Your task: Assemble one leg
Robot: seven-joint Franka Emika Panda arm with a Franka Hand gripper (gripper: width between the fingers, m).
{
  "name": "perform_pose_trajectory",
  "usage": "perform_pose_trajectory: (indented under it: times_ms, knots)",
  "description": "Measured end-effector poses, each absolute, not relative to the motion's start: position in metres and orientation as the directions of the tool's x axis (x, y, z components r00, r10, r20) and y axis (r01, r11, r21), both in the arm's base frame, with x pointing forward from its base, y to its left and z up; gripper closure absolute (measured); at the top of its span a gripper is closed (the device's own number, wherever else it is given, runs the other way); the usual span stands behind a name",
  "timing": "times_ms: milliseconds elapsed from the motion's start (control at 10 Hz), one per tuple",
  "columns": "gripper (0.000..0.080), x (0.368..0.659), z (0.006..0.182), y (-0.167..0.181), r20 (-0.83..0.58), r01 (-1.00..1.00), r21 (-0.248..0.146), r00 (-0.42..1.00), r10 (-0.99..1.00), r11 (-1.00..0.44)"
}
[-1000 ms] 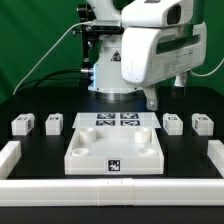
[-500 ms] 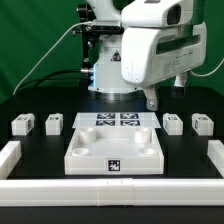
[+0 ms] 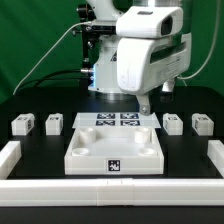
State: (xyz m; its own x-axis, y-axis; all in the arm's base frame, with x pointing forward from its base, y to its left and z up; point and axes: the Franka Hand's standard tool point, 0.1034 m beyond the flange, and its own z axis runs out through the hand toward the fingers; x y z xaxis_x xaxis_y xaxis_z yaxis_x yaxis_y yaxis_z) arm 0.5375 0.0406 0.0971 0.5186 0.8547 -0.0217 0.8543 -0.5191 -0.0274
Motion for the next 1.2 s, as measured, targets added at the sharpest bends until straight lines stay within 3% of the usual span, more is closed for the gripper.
perform_pose_trajectory:
  times_ms: [400,1100,1200]
  knots:
    - [0.0149,0.495,0.074,0.024,-0.018,0.947,-0.041,0.319,0.948,-0.319]
    - [0.0149,0.487,0.071,0.021,-0.021,0.940,-0.052,0.336,0.942,-0.336]
    - [0.0149,0.482,0.067,0.019,-0.011,0.955,-0.039,0.294,0.956,-0.295]
